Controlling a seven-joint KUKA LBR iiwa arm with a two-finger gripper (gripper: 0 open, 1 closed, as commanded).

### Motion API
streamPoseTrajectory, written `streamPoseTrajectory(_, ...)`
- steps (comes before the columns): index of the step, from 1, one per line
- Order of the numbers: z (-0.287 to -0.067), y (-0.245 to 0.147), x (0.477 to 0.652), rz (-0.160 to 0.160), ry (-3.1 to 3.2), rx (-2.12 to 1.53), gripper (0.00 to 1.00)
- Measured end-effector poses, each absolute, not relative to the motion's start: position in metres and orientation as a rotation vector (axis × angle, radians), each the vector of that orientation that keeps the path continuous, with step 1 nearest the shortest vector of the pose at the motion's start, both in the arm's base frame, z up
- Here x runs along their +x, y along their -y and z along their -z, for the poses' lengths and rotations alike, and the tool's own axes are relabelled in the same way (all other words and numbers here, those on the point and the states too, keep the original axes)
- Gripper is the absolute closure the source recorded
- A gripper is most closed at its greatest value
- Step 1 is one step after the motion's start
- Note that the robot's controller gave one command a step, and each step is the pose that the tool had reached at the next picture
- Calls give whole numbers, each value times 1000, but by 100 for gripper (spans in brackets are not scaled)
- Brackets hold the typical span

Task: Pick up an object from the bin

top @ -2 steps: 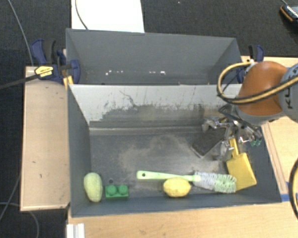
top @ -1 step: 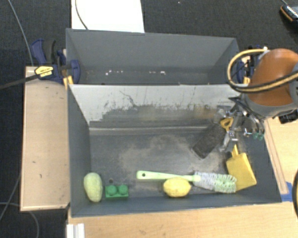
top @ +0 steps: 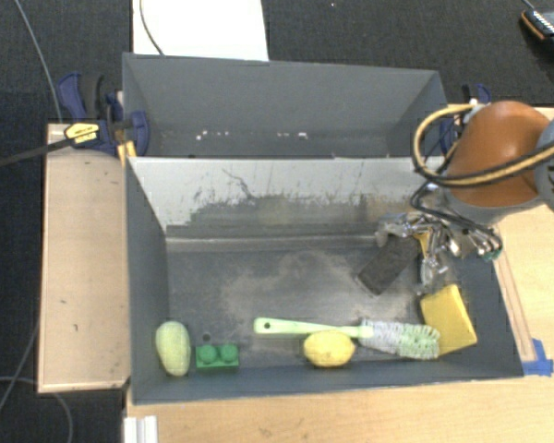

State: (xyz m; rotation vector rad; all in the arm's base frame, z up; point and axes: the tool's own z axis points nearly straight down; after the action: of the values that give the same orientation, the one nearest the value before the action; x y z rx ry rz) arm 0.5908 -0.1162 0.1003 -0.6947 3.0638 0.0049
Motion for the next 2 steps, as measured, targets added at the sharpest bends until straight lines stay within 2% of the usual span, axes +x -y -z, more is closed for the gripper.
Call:
streamPoseTrajectory(1, -70, 107, 589, -2, -3122, -255, 0)
streamPoseTrajectory(2, -71, 115, 594, -4, -3020, -841, 100)
